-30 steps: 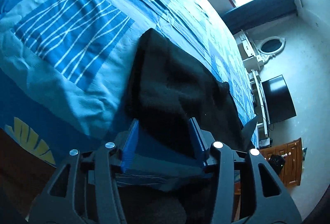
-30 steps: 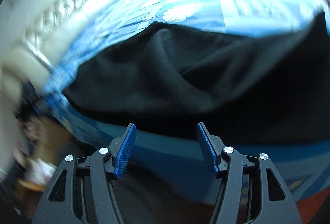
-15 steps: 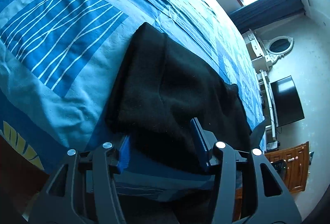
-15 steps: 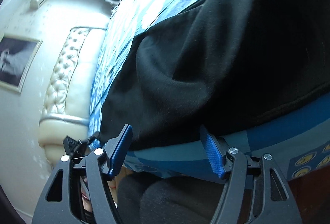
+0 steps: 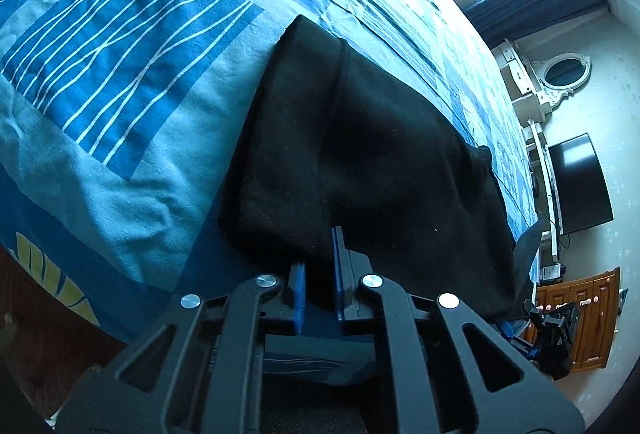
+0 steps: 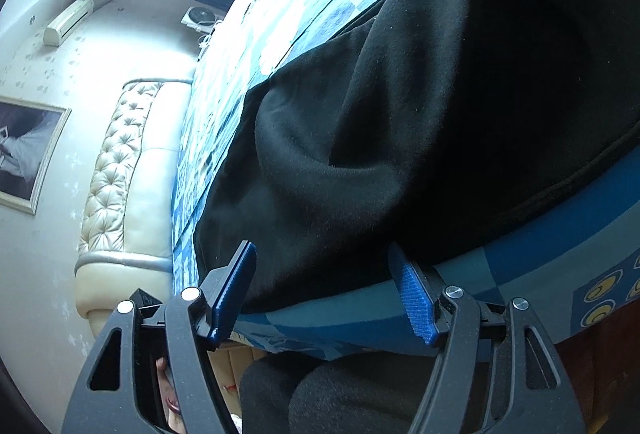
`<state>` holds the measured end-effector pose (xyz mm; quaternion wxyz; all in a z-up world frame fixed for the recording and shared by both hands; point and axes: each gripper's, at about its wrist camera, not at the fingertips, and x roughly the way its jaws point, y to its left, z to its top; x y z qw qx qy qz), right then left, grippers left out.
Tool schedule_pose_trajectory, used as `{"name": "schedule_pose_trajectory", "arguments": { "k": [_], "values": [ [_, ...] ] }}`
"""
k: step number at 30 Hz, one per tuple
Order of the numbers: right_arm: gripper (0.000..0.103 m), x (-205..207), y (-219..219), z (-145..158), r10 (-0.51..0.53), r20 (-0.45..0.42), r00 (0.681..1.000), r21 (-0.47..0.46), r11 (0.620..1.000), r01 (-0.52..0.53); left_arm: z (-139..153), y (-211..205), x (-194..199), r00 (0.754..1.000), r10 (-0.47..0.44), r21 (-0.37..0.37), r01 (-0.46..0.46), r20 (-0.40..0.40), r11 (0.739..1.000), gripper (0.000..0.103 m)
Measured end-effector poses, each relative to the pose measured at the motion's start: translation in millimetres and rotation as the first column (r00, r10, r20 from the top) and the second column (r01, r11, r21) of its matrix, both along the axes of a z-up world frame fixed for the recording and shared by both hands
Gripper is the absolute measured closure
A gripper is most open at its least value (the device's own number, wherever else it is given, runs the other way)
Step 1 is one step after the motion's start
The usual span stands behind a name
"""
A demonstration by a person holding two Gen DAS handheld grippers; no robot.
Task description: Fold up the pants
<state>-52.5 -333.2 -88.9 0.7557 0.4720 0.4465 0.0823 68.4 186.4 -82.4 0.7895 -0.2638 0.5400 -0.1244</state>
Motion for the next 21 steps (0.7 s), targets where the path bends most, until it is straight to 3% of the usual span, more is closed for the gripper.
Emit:
{"name": "schedule_pose_trajectory", "arguments": {
  "k": [1, 3, 5, 6, 11, 15, 18, 21],
  "values": [
    [0.036, 0.8, -0.9, -1.1, -0.002, 0.000, 1.000, 0.003, 1.000, 0.002, 0.1, -0.5, 0.7, 1.000, 0.001, 0.003, -0.001, -0.003, 1.000, 0.093],
    [0.052, 3.2, 1.2, -1.8, 0.009, -0.003, 1.000, -0.009, 1.000, -0.009, 1.5, -0.7, 1.1, 1.000, 0.001, 0.006, 0.000, -0.005, 1.000, 0.093],
    [0.086, 5.8, 6.4, -1.2, 0.037, -0.005, 0.999, -0.021, 0.999, -0.037, 4.0, -2.1, 2.6, 1.000, 0.001, 0.013, -0.001, -0.002, 1.000, 0.094],
    [0.089, 5.3, 8.7, 2.4, 0.044, 0.005, 0.999, -0.029, 0.999, -0.044, 6.4, -2.3, 2.2, 1.000, 0.003, 0.018, -0.003, 0.003, 1.000, 0.094],
    [0.093, -2.2, 12.7, 8.2, 0.083, 0.011, 0.996, -0.106, 0.991, -0.081, 12.5, -3.4, -5.7, 0.999, -0.018, 0.091, 0.014, 0.046, 0.996, 0.094],
    [0.094, -2.6, 3.8, -19.4, 0.074, -0.038, 0.997, -0.045, 0.996, -0.075, 3.9, 0.8, -9.5, 0.998, -0.029, 0.072, 0.026, 0.051, 0.997, 0.094],
    [0.094, -0.1, 2.5, -22.4, 0.075, -0.040, 0.996, -0.041, 0.996, -0.076, -0.8, 5.0, -7.8, 0.998, -0.031, 0.041, 0.029, 0.055, 0.999, 0.094],
    [0.088, -0.8, -2.1, -16.5, 0.097, -0.036, 0.995, -0.017, 0.995, -0.098, 6.3, -1.4, -10.9, 0.994, -0.071, 0.085, 0.064, 0.083, 0.994, 0.093]
  ]
}}
